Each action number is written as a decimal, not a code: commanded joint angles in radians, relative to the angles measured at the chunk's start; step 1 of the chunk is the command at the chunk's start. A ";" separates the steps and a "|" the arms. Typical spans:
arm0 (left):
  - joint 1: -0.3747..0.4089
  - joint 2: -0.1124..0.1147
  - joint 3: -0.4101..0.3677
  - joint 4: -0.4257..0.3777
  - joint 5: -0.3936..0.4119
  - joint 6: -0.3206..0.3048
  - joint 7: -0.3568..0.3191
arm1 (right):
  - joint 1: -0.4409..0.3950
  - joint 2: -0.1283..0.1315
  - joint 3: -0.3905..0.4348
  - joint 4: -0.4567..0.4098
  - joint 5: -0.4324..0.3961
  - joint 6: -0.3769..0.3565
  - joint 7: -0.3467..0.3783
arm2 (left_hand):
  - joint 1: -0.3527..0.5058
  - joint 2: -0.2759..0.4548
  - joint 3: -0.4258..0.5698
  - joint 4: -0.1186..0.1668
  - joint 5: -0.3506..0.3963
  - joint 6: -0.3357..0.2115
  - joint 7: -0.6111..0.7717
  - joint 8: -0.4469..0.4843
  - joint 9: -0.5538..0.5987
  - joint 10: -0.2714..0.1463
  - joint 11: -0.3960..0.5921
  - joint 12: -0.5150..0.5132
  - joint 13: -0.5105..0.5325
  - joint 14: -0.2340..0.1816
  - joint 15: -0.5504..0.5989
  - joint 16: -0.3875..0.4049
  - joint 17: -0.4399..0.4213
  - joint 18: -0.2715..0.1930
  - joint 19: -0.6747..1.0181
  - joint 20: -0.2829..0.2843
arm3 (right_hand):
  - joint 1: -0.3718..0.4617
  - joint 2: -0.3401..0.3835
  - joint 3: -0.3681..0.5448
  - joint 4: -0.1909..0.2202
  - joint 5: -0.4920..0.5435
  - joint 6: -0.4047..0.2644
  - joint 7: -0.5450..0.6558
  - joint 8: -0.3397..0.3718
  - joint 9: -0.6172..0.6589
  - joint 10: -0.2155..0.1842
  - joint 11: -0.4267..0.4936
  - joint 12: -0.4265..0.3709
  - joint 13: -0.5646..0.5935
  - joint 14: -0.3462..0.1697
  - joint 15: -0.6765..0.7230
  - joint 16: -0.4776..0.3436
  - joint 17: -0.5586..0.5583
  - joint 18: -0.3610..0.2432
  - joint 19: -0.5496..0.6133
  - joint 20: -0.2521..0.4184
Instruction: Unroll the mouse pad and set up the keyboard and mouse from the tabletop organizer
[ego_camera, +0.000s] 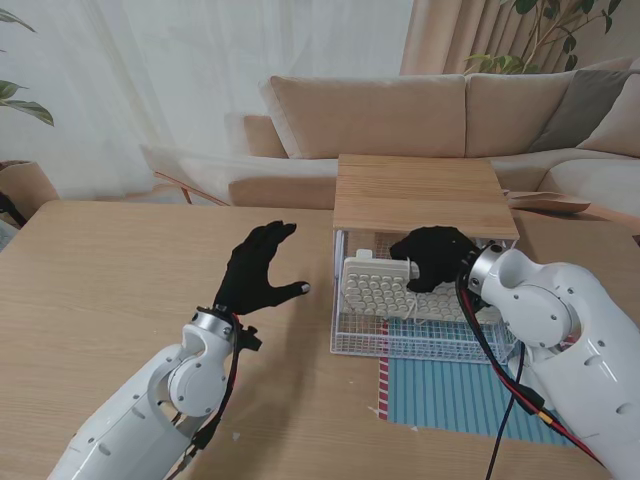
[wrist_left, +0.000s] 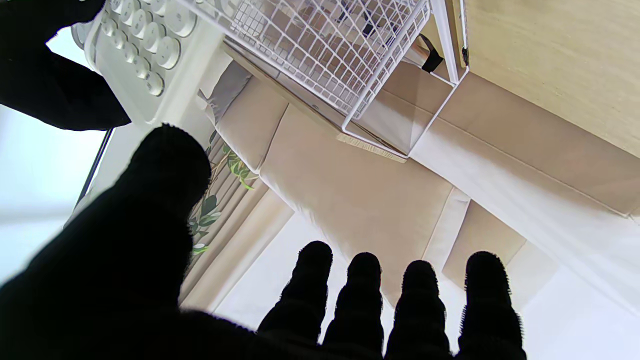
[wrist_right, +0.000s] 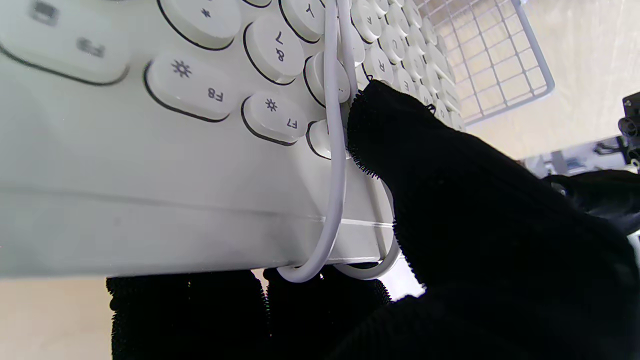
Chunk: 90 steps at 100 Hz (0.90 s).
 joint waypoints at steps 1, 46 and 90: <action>0.006 0.001 -0.005 -0.014 -0.002 -0.004 -0.013 | 0.011 -0.005 0.006 -0.035 0.009 -0.013 0.007 | 0.000 0.024 -0.008 0.019 -0.017 0.016 0.009 0.010 0.002 -0.012 0.012 -0.019 -0.005 0.000 0.015 -0.014 -0.008 0.014 0.041 -0.017 | 0.136 0.051 0.193 0.054 0.070 -0.089 0.117 0.058 0.043 0.142 0.037 0.040 0.107 -0.091 0.118 0.039 -0.009 -0.074 -0.003 0.026; 0.042 0.017 -0.076 -0.039 0.036 -0.048 -0.021 | 0.007 -0.002 0.061 -0.106 0.039 -0.064 0.022 | -0.008 0.060 -0.021 0.021 -0.019 0.018 0.020 0.015 0.005 -0.013 0.026 -0.044 -0.005 -0.003 0.020 -0.022 -0.009 0.016 0.042 -0.028 | 0.137 0.048 0.194 0.055 0.074 -0.090 0.118 0.057 0.045 0.144 0.034 0.041 0.110 -0.092 0.116 0.042 -0.007 -0.072 -0.005 0.034; 0.139 0.029 -0.216 -0.044 0.075 -0.083 0.008 | 0.023 0.002 0.082 -0.192 0.088 -0.096 0.055 | 0.002 0.079 -0.033 0.028 -0.017 0.021 0.030 0.020 0.007 -0.012 0.035 -0.052 -0.005 -0.005 0.021 -0.025 -0.010 0.017 0.034 -0.037 | 0.132 0.044 0.200 0.054 0.072 -0.092 0.118 0.060 0.051 0.143 0.035 0.045 0.128 -0.100 0.119 0.047 0.022 -0.072 0.000 0.043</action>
